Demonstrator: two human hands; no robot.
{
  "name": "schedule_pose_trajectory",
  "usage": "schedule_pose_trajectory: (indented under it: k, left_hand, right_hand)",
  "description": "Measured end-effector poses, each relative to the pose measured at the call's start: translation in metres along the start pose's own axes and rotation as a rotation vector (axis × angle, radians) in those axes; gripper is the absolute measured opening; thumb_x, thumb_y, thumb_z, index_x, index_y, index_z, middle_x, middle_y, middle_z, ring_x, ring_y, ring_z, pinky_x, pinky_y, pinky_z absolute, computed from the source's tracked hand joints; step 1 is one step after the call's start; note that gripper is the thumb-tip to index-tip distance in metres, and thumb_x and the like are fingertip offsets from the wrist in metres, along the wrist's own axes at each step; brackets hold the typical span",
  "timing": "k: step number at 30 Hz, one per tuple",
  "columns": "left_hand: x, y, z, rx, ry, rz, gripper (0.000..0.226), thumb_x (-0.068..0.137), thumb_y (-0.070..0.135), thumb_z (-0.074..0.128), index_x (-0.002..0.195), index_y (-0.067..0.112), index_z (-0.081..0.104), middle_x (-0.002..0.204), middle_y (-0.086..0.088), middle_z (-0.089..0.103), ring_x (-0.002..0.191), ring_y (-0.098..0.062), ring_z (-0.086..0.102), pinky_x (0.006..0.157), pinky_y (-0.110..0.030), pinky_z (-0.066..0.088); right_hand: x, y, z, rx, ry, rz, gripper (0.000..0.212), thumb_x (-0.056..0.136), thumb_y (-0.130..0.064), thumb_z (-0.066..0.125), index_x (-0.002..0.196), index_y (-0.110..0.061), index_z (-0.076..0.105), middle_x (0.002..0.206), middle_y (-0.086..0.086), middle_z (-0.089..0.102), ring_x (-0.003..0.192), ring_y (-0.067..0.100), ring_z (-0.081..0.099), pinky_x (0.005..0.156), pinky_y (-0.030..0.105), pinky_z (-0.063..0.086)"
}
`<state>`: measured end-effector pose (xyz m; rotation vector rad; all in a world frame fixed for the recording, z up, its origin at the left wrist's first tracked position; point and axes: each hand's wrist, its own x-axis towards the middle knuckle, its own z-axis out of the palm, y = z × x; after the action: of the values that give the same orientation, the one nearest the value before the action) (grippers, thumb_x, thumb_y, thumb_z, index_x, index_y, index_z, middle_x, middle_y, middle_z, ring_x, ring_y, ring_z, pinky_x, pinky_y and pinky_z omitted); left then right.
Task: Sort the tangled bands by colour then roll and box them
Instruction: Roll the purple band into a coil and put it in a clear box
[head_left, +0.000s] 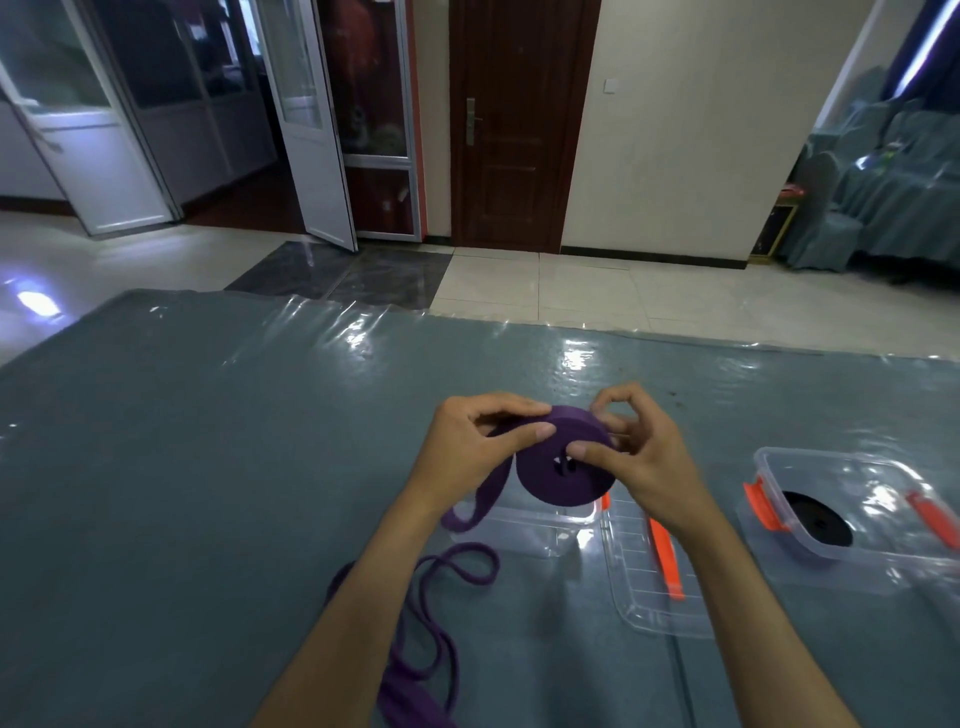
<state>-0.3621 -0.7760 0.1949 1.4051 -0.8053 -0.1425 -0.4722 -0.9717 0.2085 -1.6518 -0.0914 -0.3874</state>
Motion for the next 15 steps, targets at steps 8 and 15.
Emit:
schedule_pose_trajectory:
  k: [8, 15]
  left_hand:
    - [0.001, -0.003, -0.005, -0.068, -0.105, -0.075, 0.032, 0.082, 0.022, 0.091, 0.113, 0.025, 0.083, 0.111, -0.001, 0.081, 0.107, -0.020, 0.078, 0.091, -0.026, 0.061]
    - [-0.014, -0.027, -0.011, 0.246, -0.105, -0.097, 0.046, 0.087, 0.041, 0.086, 0.131, 0.041, 0.071, 0.126, 0.021, 0.074, 0.121, -0.001, 0.068, 0.104, -0.017, 0.051]
  right_hand:
    - [-0.001, 0.005, -0.007, 0.005, -0.016, 0.055, 0.038, 0.083, -0.017, 0.088, 0.109, -0.021, 0.061, 0.100, 0.016, 0.080, 0.085, 0.038, 0.079, 0.066, 0.038, 0.065]
    - [-0.004, 0.022, 0.000, -0.058, 0.061, 0.029, 0.034, 0.082, -0.019, 0.089, 0.113, -0.032, 0.082, 0.112, 0.000, 0.081, 0.102, 0.021, 0.078, 0.085, 0.031, 0.064]
